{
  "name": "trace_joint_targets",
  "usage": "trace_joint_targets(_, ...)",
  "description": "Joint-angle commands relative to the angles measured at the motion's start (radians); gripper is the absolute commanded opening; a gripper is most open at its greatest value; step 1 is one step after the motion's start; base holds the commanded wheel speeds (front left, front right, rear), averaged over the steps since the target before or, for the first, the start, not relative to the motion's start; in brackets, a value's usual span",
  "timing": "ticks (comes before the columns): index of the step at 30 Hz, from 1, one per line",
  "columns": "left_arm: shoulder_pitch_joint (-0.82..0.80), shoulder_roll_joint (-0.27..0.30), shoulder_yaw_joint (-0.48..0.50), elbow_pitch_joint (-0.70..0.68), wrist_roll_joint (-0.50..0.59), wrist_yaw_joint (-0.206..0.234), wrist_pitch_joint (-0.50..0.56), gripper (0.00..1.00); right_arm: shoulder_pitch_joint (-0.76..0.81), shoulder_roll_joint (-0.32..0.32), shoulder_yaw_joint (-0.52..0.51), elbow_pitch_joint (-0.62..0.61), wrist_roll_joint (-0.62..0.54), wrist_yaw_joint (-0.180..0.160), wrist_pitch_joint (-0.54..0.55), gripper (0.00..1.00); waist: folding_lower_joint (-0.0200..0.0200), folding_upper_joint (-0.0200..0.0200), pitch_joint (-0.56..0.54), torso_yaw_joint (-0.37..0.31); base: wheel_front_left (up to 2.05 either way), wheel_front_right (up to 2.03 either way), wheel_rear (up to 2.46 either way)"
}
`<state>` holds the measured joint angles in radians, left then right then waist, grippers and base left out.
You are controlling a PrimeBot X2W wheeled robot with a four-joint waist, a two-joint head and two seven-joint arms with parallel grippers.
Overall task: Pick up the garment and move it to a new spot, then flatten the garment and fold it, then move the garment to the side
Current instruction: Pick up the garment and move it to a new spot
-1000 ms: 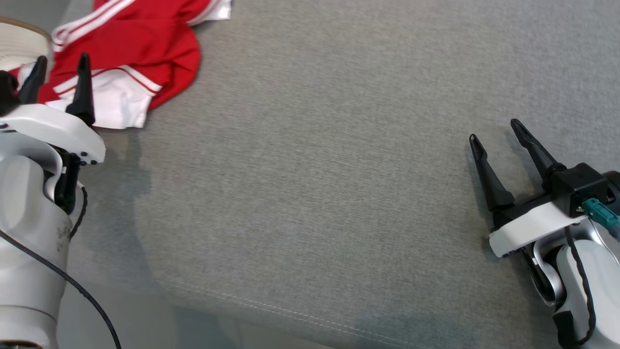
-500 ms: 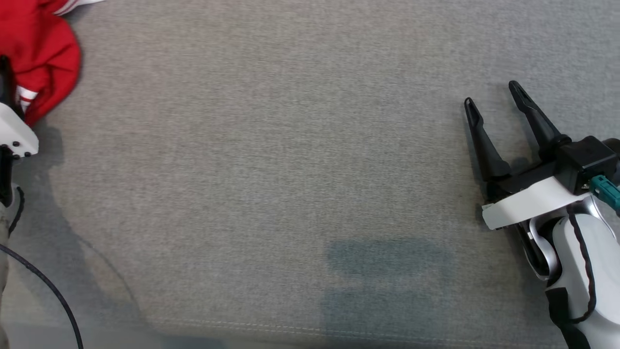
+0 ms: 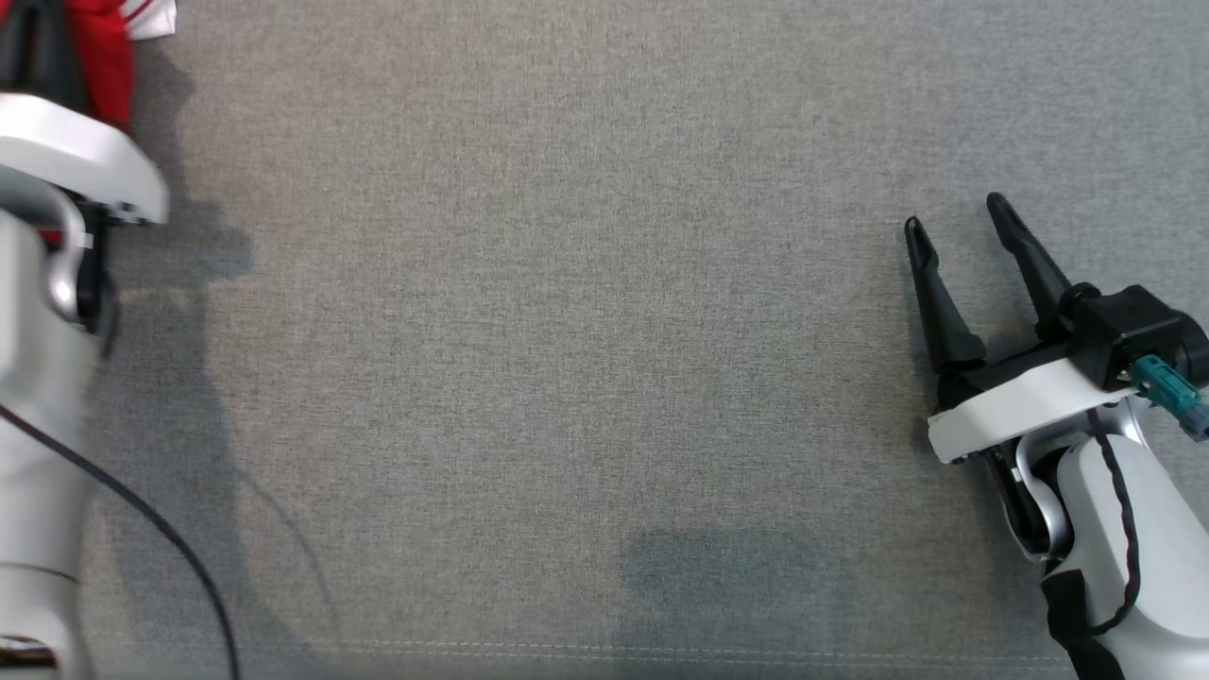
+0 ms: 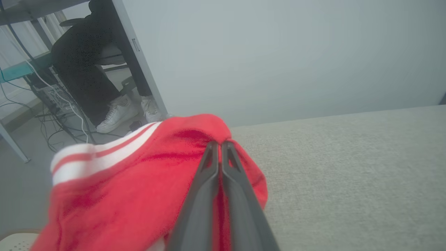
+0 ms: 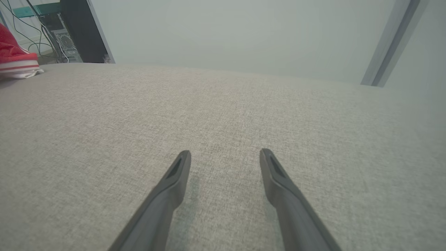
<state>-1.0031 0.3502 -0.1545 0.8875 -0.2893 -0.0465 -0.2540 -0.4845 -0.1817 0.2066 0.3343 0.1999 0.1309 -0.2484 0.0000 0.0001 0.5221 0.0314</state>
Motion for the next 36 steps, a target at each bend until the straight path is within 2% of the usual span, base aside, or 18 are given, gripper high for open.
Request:
trace_joint_targets(1,0.053,0.012,0.004,-0.091,0.021,0.006,-0.007,0.0,0.033,0.011,0.021,-0.001,0.014,0.0,-0.011,1.0,0.0,-0.0001,-0.029,-0.005,0.0,0.0,0.0)
trace_joint_targets(7,0.149,-0.141,-0.111,-0.255,0.085,-0.028,-0.008,0.0,0.036,0.028,0.016,0.021,0.027,0.0,-0.013,1.0,0.0,-0.0001,-0.077,-0.041,0.0,0.0,0.0)
trace_joint_targets(13,0.175,-0.279,-0.231,-0.263,0.085,-0.06,-0.008,0.0,0.054,0.048,-0.003,0.024,0.031,0.0,-0.013,1.0,0.0,-0.0001,-0.112,-0.119,0.0,0.0,0.0)
trace_joint_targets(17,0.177,-0.298,-0.351,-0.246,0.074,-0.072,-0.008,0.0,0.063,0.061,-0.008,0.028,0.034,0.0,-0.013,1.0,0.0,-0.0001,-0.121,-0.172,0.0,0.0,0.0)
trace_joint_targets(21,0.206,-0.299,-0.559,-0.293,-0.032,-0.08,-0.008,0.0,0.068,0.071,-0.008,0.037,0.037,0.0,-0.013,1.0,0.0,-0.0001,-0.126,-0.223,0.0,0.0,0.0)
trace_joint_targets(24,0.213,-0.3,-0.667,-0.298,-0.086,-0.076,-0.008,0.0,0.067,0.078,-0.009,0.046,0.04,0.0,-0.013,1.0,0.0,-0.0001,-0.126,-0.247,0.0,0.0,0.0)
trace_joint_targets(25,0.211,-0.3,-0.685,-0.297,-0.098,-0.067,-0.008,0.25,0.067,0.08,-0.01,0.048,0.042,0.0,-0.013,1.0,0.0,-0.0001,-0.125,-0.25,0.0,0.0,0.0)
trace_joint_targets(26,0.208,-0.3,-0.701,-0.293,-0.105,-0.058,-0.008,0.68,0.067,0.082,-0.012,0.049,0.043,0.0,-0.013,1.0,0.0,-0.0001,-0.125,-0.252,0.0,0.0,0.0)
trace_joint_targets(27,0.205,-0.3,-0.711,-0.289,-0.112,-0.049,-0.008,1.0,0.066,0.083,-0.015,0.049,0.044,0.0,-0.013,1.0,0.0,-0.0001,-0.125,-0.252,0.0,0.0,0.0)
trace_joint_targets(32,0.188,-0.3,-0.721,-0.316,-0.129,-0.024,-0.008,1.0,0.072,0.083,-0.032,0.051,0.045,0.0,-0.013,1.0,0.0,-0.0001,-0.142,-0.217,0.0,0.0,0.0)
trace_joint_targets(36,0.194,-0.3,-0.689,-0.399,-0.113,0.0,-0.008,1.0,0.07,0.073,-0.03,0.045,0.041,0.0,-0.013,1.0,0.0,-0.0001,-0.182,-0.169,0.0,0.0,0.0)
